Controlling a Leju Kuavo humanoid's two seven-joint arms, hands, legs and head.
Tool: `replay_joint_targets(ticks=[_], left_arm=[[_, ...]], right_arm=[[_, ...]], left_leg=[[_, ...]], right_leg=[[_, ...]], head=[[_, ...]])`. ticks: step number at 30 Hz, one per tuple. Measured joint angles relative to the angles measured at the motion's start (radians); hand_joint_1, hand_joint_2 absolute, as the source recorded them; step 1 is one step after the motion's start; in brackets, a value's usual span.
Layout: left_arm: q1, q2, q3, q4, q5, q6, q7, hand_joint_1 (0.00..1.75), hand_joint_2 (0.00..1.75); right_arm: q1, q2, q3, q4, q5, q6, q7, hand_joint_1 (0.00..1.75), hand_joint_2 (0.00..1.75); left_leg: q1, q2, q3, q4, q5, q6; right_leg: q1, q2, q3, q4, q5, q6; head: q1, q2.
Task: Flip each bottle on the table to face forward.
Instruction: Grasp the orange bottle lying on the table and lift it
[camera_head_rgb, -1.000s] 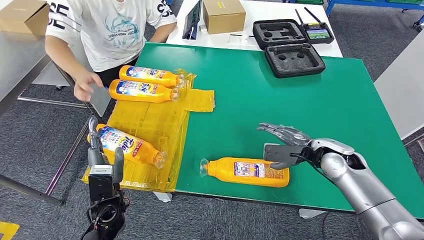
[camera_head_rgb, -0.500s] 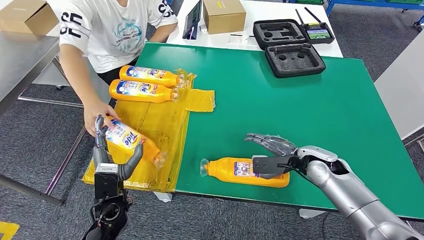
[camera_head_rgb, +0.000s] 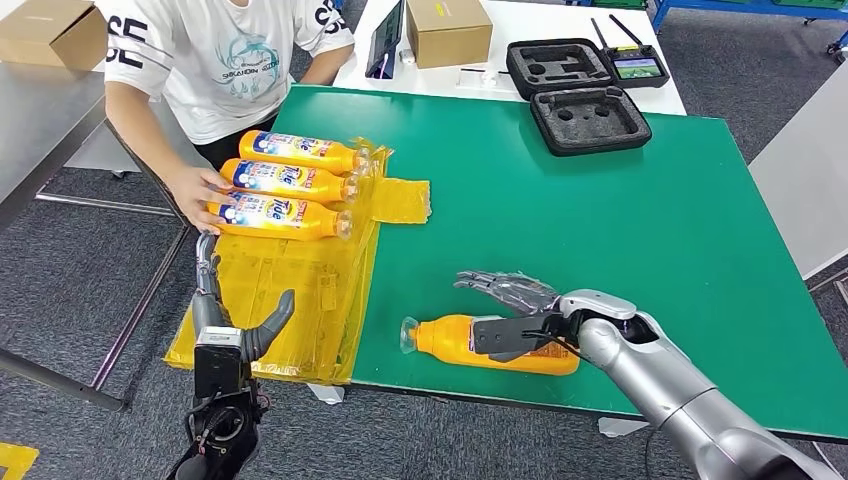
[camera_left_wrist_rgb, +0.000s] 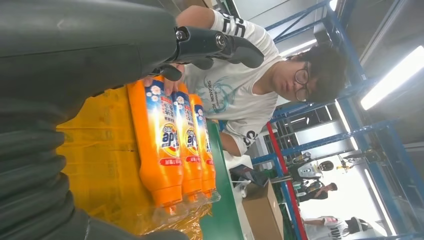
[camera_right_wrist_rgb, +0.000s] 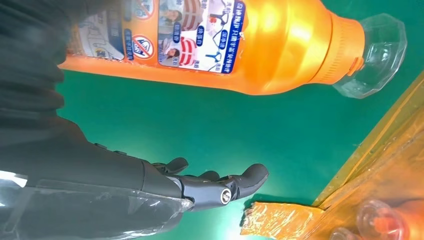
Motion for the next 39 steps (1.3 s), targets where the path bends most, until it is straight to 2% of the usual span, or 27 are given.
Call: replay_joint_targets(ticks=[14, 22, 25, 32, 39], left_arm=[[0.005, 0.001, -0.004, 0.000, 0.000, 0.006, 0.000, 0.00, 1.75], [0.025, 0.002, -0.002, 0.000, -0.007, 0.009, 0.000, 0.00, 1.75], [0.028, 0.002, 0.002, 0.000, -0.015, 0.005, 0.000, 0.00, 1.75], [0.029, -0.003, 0.011, 0.003, -0.030, -0.001, 0.000, 0.00, 1.75], [0.029, -0.004, 0.016, 0.006, -0.031, -0.013, 0.000, 0.00, 1.75]], right_arm=[[-0.005, 0.014, 0.034, 0.019, 0.003, -0.004, -0.008, 0.00, 1.75], [0.027, 0.003, 0.061, 0.010, 0.028, -0.018, -0.011, 0.00, 1.75], [0.043, -0.008, 0.067, 0.000, 0.041, -0.020, -0.006, 0.00, 1.75], [0.151, -0.063, 0.041, -0.092, 0.086, -0.057, 0.014, 0.00, 1.75], [0.167, -0.107, 0.021, -0.123, 0.086, -0.008, 0.014, 0.00, 1.75]], left_leg=[[0.000, 0.000, 0.000, 0.000, 0.000, 0.000], [0.000, 0.000, 0.000, 0.000, 0.000, 0.000], [0.000, 0.000, 0.000, 0.000, 0.000, 0.000], [0.000, 0.000, 0.000, 0.000, 0.000, 0.000], [0.000, 0.000, 0.001, 0.000, 0.000, 0.000]], right_leg=[[0.000, 0.000, 0.000, 0.000, 0.000, 0.000], [0.000, 0.000, 0.000, 0.000, 0.000, 0.000], [0.000, 0.000, 0.000, 0.000, 0.000, 0.000], [0.000, 0.000, 0.000, 0.000, 0.000, 0.000], [0.000, 0.000, 0.000, 0.000, 0.000, 0.000]], head=[[0.000, 0.000], [0.000, 0.000], [0.000, 0.000], [0.000, 0.000], [0.000, 0.000]])
